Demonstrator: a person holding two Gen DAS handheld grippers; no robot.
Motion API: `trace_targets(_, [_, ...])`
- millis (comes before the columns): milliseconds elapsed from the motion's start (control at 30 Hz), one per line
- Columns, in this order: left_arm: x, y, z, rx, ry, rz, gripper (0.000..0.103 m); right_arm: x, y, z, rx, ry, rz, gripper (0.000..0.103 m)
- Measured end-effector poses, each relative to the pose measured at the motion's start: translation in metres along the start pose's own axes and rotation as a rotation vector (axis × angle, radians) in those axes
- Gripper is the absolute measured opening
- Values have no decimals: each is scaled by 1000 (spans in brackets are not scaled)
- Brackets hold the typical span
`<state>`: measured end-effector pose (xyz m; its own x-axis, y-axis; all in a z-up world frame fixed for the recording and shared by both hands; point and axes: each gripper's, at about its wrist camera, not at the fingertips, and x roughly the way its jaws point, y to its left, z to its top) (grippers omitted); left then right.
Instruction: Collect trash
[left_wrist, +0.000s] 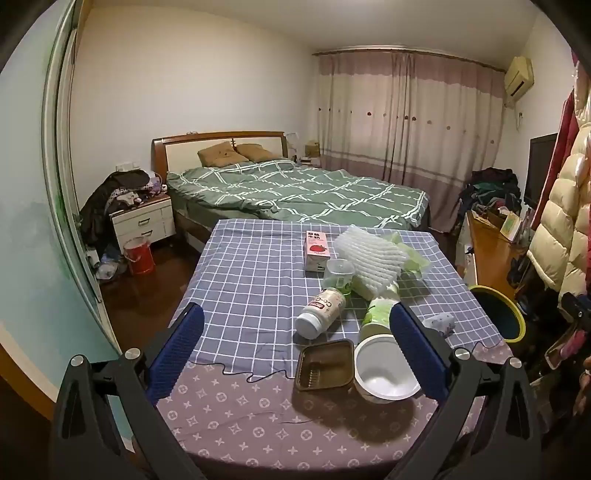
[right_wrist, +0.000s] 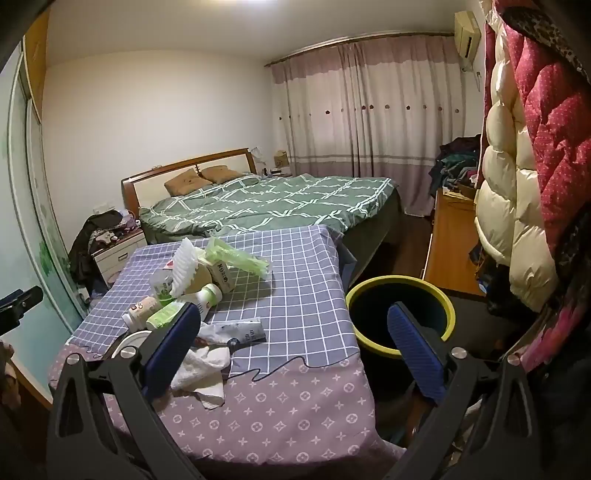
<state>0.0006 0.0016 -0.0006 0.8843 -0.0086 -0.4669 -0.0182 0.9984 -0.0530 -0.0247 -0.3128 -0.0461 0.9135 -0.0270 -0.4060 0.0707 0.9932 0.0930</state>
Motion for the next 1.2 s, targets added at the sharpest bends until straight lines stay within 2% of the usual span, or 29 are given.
trace_targets(267, [-5,13,-7,-22,-4,3,99,2,2,-2,-12,4,14,97])
trace_targets(1200, [-1,5,-3,-12,22,9,99,6,6,-4,-3,21,14,97])
